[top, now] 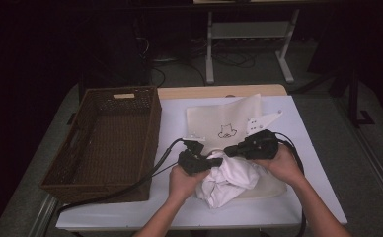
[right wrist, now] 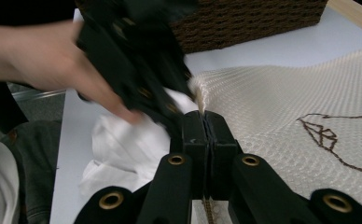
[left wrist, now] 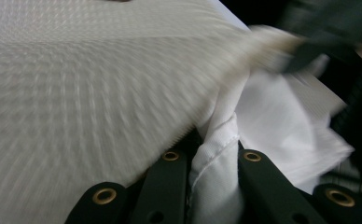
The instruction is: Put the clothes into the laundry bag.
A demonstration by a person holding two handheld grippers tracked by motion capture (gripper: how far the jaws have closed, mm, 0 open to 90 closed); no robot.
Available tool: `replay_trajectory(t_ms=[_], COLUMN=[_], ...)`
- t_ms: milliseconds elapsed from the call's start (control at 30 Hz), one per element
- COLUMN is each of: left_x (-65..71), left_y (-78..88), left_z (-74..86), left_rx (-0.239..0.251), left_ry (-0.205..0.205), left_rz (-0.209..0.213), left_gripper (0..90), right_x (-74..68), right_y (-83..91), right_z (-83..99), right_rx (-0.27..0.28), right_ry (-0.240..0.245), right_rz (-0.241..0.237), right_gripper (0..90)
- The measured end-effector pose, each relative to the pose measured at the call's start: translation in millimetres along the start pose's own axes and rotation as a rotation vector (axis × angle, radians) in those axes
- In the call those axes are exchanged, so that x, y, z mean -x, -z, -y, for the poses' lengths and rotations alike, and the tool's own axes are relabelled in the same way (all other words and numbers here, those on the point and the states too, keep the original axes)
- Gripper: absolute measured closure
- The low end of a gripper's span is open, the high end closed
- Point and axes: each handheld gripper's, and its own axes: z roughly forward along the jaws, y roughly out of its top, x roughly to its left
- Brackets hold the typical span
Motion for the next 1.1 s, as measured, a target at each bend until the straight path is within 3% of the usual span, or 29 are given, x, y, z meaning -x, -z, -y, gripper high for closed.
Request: replay_trajectory(t_ms=[67, 100, 167, 200, 233, 267, 300, 333, 433, 533, 600, 700, 733, 800, 867, 900, 933, 967, 1000, 1100], left_x=[-2.3, -8.7, -9.3, -6.3, -6.3, -1.0, -1.0, 7.3, 14.4, 14.4, 17.7, 19.4, 20.4, 19.9, 16.9, 16.9, 13.9, 12.8, 13.2, 12.4], left_y=[-6.7, -12.9, -12.8, -9.2, -9.2, -4.3, -4.3, 2.1, 12.2, 19.9, 31.9, 39.3, 42.3, 41.4, 28.6, 28.6, 16.0, 10.4, 8.0, 5.6], left_z=[0.2, 1.1, 1.0, 0.7, 0.7, -0.3, -0.3, 0.5, 4.0, 8.4, 18.5, 25.6, 31.8, 34.7, 43.6, 43.6, 49.3, 51.9, 53.5, 51.4], left_rx=[-0.003, 0.021, 0.019, 0.002, 0.002, -0.024, -0.024, -0.048, -0.071, -0.082, -0.098, -0.098, -0.123, -0.143, -0.199, -0.199, -0.22, -0.22, -0.191, -0.195], left_ry=[-0.007, 0.02, 0.02, -0.013, -0.013, -0.041, -0.041, -0.079, -0.101, -0.096, -0.119, -0.112, -0.109, -0.106, -0.095, -0.095, -0.079, -0.08, -0.099, -0.13], left_rz=[-0.016, -0.018, -0.019, -0.036, -0.036, -0.036, -0.036, -0.043, -0.03, -0.02, -0.053, -0.057, -0.046, -0.038, -0.033, -0.033, -0.026, -0.027, -0.039, -0.067], left_gripper=[85.5, 85.0, 84.4, 81.6, 78.8, 71.6, 67.1, 60.8, 47.5, 40.7, 38.0, 37.0, 34.6, 33.6, 33.5, 33.7, 34.7, 37.6, 42.2, 63.6], right_x=[-0.4, 1.0, 3.1, 7.4, 7.4, 11.0, 11.0, 12.2, 12.4, 11.5, 10.1, 9.0, 9.3, 9.0, 7.6, 7.6, 6.6, 5.6, 4.9, 4.5], right_y=[-1.9, -7.2, -8.2, -8.2, -8.2, -6.5, -6.5, -5.4, -3.8, -2.9, -2.8, -2.7, -3.1, -3.5, -6.8, -6.8, -10.7, -12.6, -14.2, -15.0], right_z=[-0.4, 1.0, 2.8, 6.3, 6.3, 8.9, 8.9, 10.1, 11.4, 11.3, 11.1, 11.4, 11.5, 11.2, 10.4, 10.4, 10.2, 10.2, 10.3, 10.9], right_rx=[-0.003, -0.022, -0.024, -0.017, -0.017, -0.014, -0.014, -0.017, -0.026, -0.044, -0.056, -0.063, -0.068, -0.071, -0.082, -0.082, -0.093, -0.102, -0.107, -0.104], right_ry=[0.004, 0.001, -0.009, -0.029, -0.029, -0.037, -0.037, -0.039, -0.041, -0.035, -0.021, -0.019, -0.02, -0.017, -0.012, -0.012, -0.006, -0.004, -0.002, -0.003], right_rz=[0.003, 0.013, 0.011, 0.012, 0.012, 0.018, 0.018, 0.024, 0.028, 0.038, 0.046, 0.05, 0.051, 0.052, 0.051, 0.051, 0.046, 0.044, 0.045, 0.04], right_gripper=[87.8, 87.8, 87.8, 87.8, 87.8, 87.8, 87.8, 87.8, 87.7, 87.7, 87.7, 87.6, 87.6, 87.6, 87.6, 87.6, 87.6, 87.6, 87.6, 87.6])
